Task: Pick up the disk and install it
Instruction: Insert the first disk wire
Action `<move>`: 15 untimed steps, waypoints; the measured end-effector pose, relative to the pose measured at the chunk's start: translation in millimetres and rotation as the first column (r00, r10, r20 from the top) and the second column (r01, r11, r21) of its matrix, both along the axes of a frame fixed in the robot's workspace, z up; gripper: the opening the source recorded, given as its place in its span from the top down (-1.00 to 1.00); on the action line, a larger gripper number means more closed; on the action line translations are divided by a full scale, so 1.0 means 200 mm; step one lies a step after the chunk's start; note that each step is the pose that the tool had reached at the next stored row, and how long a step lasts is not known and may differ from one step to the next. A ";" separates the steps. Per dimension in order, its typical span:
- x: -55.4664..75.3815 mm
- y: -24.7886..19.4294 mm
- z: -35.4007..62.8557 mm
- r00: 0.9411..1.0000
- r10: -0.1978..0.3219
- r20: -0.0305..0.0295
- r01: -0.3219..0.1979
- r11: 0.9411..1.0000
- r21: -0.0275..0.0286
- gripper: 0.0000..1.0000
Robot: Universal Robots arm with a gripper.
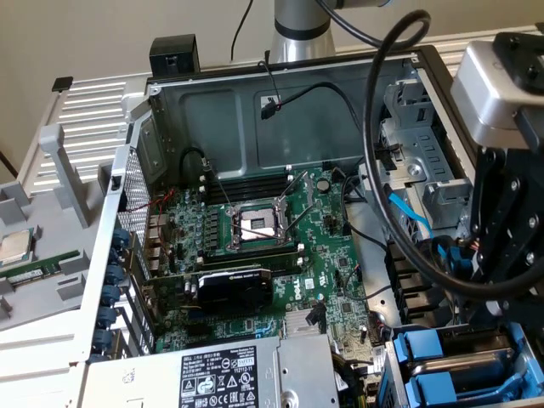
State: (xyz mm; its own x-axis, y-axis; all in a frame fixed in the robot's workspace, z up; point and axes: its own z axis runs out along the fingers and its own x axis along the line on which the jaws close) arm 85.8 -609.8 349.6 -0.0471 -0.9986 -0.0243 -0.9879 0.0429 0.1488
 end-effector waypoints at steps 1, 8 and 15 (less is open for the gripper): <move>0.00 -0.003 0.000 1.000 -0.004 0.000 0.004 1.000 0.000 0.67; 0.00 -0.017 -0.001 1.000 -0.018 0.000 0.018 1.000 0.004 0.67; 0.00 -0.017 -0.003 1.000 -0.017 0.005 0.017 1.000 0.008 0.67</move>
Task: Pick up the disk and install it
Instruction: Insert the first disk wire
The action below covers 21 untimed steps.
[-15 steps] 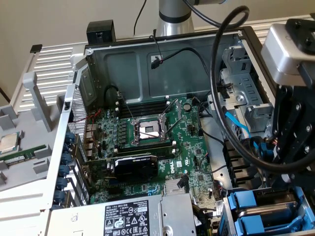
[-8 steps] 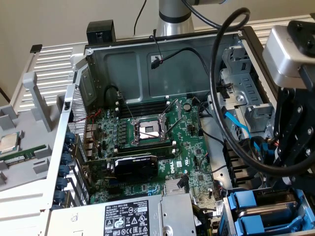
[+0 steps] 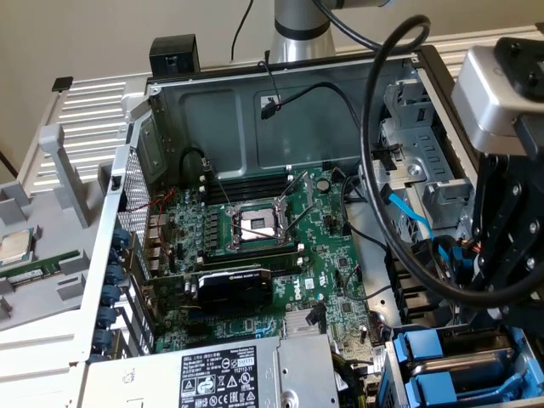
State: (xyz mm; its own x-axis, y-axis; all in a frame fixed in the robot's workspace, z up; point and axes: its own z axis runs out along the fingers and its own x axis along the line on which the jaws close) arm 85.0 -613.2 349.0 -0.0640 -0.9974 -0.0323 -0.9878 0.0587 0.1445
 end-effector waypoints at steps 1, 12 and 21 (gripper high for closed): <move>0.00 0.000 0.000 1.000 0.001 0.001 -0.001 1.000 0.000 0.67; -0.01 0.003 -0.001 1.000 0.011 0.005 -0.011 1.000 0.000 0.67; -0.01 0.004 -0.001 0.999 0.030 0.011 -0.030 1.000 0.000 0.67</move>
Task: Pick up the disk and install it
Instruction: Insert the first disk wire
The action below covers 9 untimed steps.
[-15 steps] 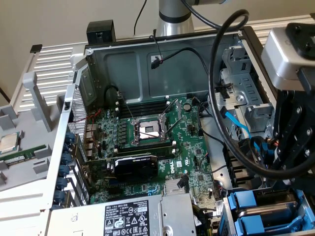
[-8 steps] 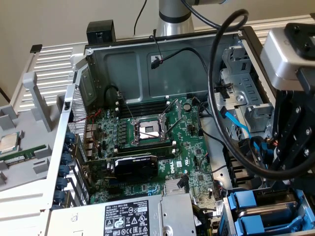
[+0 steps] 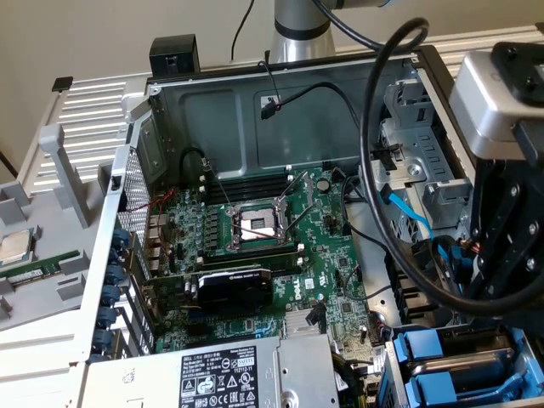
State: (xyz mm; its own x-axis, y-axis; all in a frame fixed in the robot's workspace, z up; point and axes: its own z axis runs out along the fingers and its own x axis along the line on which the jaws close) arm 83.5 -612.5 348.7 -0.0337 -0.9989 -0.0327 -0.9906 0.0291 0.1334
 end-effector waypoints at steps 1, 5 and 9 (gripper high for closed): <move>0.00 0.000 0.000 1.000 0.000 0.000 0.000 1.000 0.000 0.67; 0.00 0.000 -0.005 1.000 0.000 0.006 0.000 1.000 0.000 0.67; -0.01 -0.001 -0.012 1.000 0.000 0.010 0.000 1.000 0.000 0.67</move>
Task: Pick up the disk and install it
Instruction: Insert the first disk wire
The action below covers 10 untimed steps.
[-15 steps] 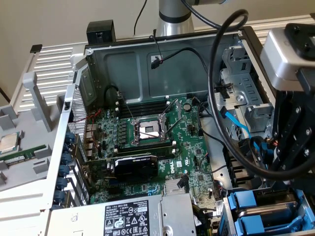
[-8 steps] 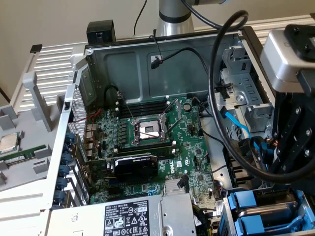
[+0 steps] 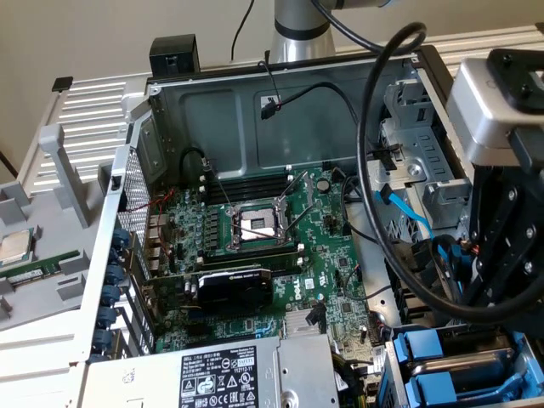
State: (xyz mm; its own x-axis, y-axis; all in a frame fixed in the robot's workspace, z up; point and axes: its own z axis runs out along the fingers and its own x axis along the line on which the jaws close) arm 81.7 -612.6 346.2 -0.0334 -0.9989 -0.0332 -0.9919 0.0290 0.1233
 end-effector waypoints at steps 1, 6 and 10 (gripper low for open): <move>0.00 0.000 -0.001 1.000 0.000 0.001 0.000 1.000 0.000 0.67; 0.00 0.000 -0.003 1.000 -0.006 0.002 0.006 1.000 0.000 0.67; 0.00 0.000 -0.005 1.000 -0.020 0.002 0.020 1.000 0.000 0.67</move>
State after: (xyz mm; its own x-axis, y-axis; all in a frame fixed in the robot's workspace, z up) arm 81.0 -612.6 345.3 -0.0529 -0.9980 -0.0333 -0.9914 0.0485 0.1216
